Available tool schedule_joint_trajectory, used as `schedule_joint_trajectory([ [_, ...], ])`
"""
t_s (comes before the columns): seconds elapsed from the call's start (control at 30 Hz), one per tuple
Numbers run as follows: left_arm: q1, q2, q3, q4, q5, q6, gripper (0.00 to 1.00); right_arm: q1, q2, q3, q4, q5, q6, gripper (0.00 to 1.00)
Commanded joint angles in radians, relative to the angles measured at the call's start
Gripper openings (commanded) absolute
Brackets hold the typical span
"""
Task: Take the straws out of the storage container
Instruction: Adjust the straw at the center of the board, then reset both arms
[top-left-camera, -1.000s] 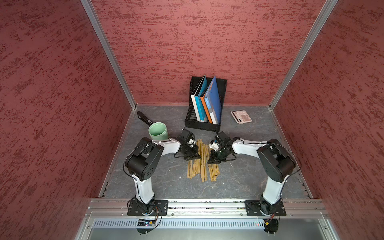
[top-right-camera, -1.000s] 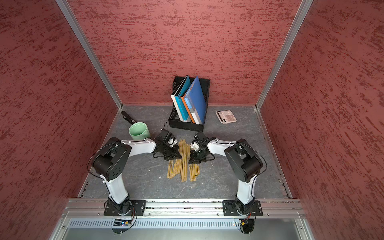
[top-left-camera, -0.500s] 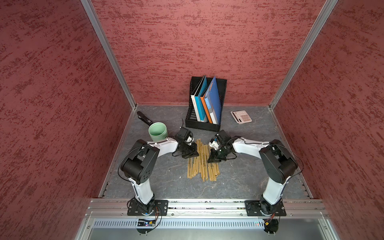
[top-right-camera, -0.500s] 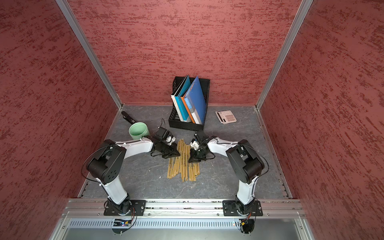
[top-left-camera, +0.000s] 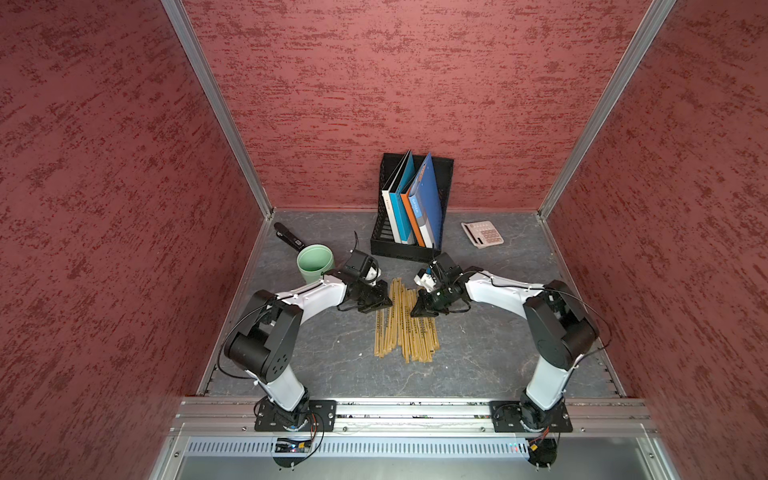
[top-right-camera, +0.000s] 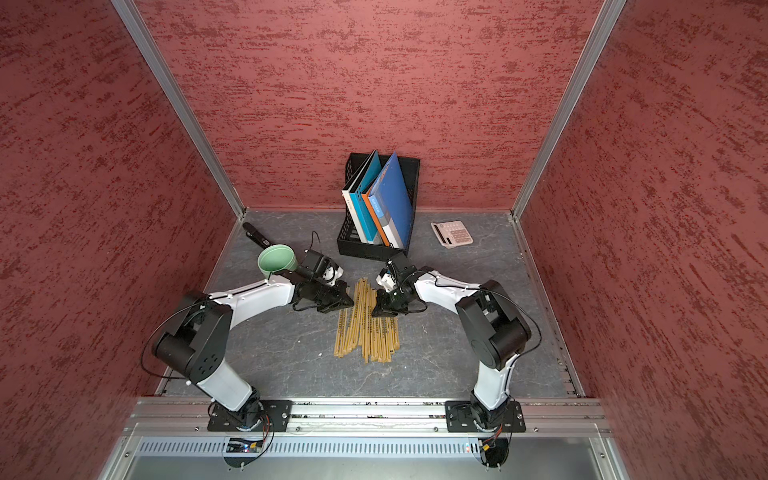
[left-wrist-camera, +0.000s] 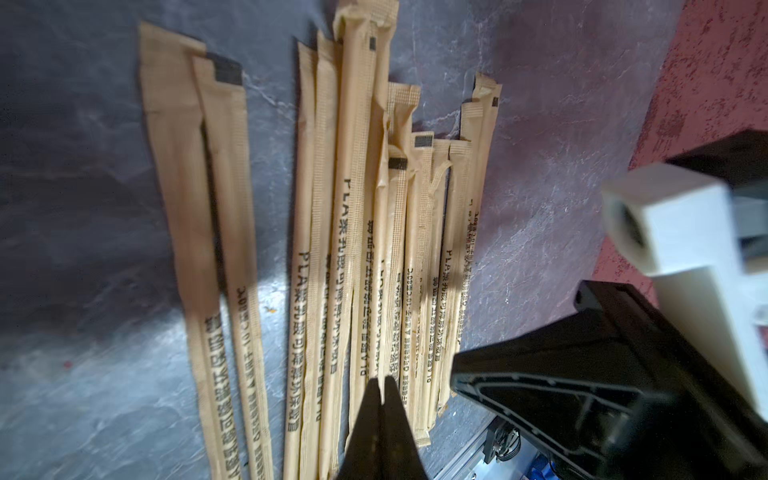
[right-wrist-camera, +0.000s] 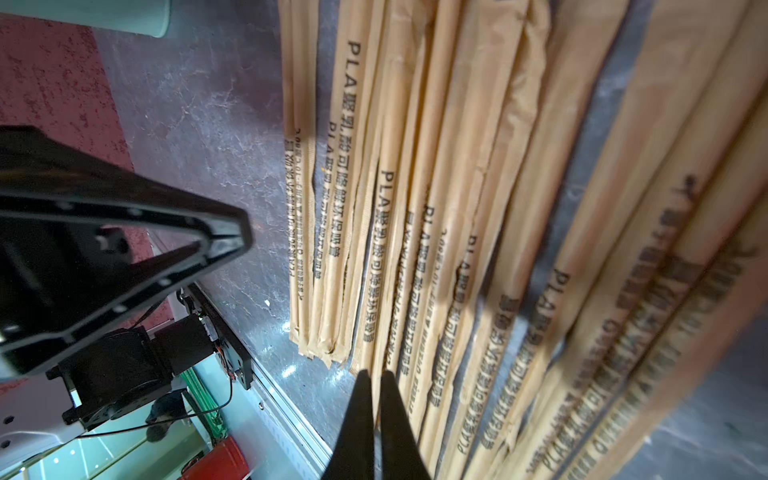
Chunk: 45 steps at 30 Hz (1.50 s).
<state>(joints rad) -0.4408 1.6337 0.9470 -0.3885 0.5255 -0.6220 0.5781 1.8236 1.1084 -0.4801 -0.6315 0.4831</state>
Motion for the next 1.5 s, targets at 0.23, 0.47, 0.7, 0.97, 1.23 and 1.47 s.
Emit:
schedule_joint_trajectory([
  [0.23,0.107,-0.168,-0.06,-0.047,-0.002,0.022,0.0,0.024,0.081,0.069,0.065,-0.072,0.012,0.0],
  [0.47,0.149,-0.21,-0.092,-0.051,0.01,0.025,0.0,0.035,0.136,0.094,0.076,-0.085,0.012,0.0],
  [0.7,0.169,-0.241,-0.097,-0.072,0.013,0.036,0.0,0.032,0.197,0.096,0.101,-0.077,0.018,0.0],
  [0.97,0.186,-0.261,-0.114,-0.072,0.014,0.037,0.0,0.023,0.189,0.124,0.099,-0.092,0.008,0.0],
  [1.23,0.198,-0.306,-0.126,-0.049,-0.017,0.031,0.0,0.023,0.067,0.16,0.065,-0.105,-0.023,0.0],
  [1.47,0.252,-0.46,-0.13,-0.037,-0.28,0.048,0.65,0.023,-0.213,0.142,-0.077,0.169,-0.141,0.06],
])
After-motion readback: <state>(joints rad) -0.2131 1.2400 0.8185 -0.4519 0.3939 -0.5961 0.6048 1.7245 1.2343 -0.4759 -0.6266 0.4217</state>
